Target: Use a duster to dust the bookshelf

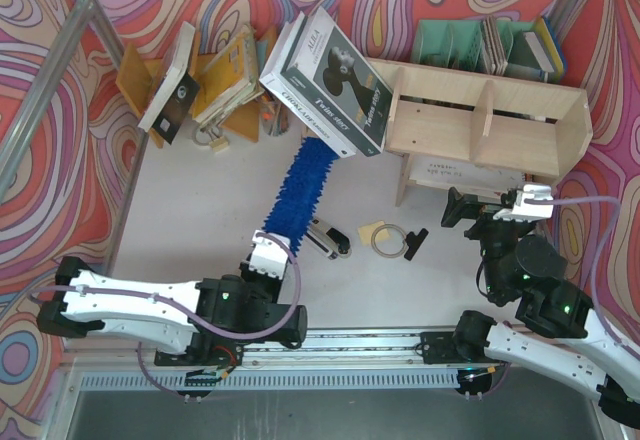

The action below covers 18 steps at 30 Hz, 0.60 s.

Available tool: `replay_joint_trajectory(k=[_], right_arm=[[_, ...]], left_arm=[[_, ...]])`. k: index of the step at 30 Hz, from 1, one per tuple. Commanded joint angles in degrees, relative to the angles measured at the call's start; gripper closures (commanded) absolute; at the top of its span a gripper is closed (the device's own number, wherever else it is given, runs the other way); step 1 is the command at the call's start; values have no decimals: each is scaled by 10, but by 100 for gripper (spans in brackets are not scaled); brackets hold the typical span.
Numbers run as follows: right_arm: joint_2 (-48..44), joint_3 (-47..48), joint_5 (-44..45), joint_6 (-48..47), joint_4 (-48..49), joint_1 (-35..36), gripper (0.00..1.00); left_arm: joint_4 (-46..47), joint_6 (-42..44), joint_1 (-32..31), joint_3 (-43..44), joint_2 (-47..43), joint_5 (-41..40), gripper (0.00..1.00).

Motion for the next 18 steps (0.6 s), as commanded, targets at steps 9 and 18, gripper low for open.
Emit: replay_joint_trajectory(k=[9, 18], right_arm=[[2, -6, 11, -14, 16, -1, 1], [1, -5, 11, -12, 14, -1, 1]], left_arm=[[-57, -68, 3, -39, -32, -51, 100], [92, -21, 42, -130, -38, 70, 100]])
